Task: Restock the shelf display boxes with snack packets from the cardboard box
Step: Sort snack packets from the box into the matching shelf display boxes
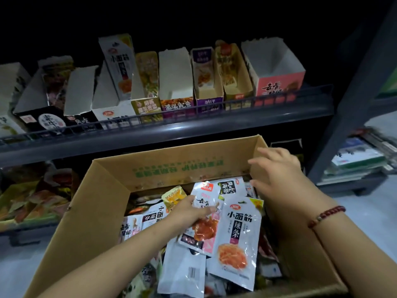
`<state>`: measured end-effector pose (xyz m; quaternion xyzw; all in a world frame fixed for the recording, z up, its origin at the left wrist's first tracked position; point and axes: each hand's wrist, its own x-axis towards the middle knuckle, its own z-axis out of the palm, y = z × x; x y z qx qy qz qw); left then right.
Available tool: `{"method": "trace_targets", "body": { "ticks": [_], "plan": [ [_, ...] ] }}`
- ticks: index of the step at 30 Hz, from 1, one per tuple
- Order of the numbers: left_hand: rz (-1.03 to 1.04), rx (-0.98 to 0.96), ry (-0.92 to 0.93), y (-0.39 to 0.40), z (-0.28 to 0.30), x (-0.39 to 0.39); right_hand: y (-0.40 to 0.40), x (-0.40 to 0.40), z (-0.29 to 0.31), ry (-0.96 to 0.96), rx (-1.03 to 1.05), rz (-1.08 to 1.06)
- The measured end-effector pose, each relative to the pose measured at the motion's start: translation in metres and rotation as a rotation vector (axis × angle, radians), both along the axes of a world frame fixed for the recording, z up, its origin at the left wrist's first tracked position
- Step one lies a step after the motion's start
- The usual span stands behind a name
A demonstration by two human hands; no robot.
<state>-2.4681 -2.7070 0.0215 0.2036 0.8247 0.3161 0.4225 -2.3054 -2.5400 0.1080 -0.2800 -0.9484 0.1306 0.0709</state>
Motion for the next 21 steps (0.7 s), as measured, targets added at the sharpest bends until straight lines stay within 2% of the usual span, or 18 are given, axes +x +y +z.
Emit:
{"method": "trace_targets", "body": {
  "ticks": [2, 5, 12, 15, 18, 21],
  "plan": [
    [-0.023, -0.019, 0.036, 0.003, -0.003, 0.010, 0.005, 0.004, -0.004, -0.023, -0.064, -0.015],
    [-0.049, -0.027, 0.049, 0.012, -0.003, 0.022, 0.006, 0.005, -0.009, 0.067, -0.229, -0.013],
    [-0.066, -0.008, -0.052, 0.034, -0.002, 0.039, 0.008, 0.005, -0.012, 0.114, -0.202, -0.015],
    [0.006, 0.043, -0.117, 0.036, -0.001, 0.039, 0.006, 0.007, -0.012, 0.087, -0.178, -0.005],
    [0.064, 0.040, -0.085, 0.030, 0.001, 0.024, 0.006, 0.008, -0.012, 0.092, -0.183, -0.004],
    [0.255, 0.117, -0.131, 0.023, 0.011, 0.003, 0.006, 0.008, -0.012, 0.089, -0.186, -0.005]
  ]
}}
